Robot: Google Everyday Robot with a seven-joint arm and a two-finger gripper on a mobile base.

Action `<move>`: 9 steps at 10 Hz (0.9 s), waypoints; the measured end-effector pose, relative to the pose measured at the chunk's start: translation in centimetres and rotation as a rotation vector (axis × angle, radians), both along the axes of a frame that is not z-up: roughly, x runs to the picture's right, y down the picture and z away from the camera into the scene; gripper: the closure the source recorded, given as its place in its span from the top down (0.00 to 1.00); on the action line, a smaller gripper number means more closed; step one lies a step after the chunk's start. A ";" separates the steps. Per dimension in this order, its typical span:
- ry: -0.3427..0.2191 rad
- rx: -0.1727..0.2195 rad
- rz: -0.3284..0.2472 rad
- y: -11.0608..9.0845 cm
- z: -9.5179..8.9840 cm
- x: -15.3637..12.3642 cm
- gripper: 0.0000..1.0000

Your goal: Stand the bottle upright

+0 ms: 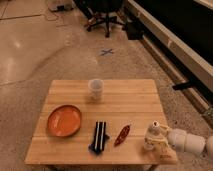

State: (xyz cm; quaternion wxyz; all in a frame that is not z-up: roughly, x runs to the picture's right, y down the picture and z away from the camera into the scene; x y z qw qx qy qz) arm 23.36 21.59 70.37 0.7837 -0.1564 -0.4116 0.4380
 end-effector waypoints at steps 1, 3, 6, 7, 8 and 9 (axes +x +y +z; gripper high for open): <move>-0.001 -0.001 -0.004 0.3 -0.1 0.0 0.80; -0.002 -0.005 -0.013 1.0 -0.1 0.0 0.80; -0.003 -0.012 -0.055 2.0 -0.1 0.4 0.80; -0.004 -0.013 -0.059 2.0 -0.1 0.4 0.80; -0.005 -0.013 -0.060 2.0 -0.1 0.3 0.80; -0.005 -0.013 -0.060 2.0 -0.1 0.3 0.80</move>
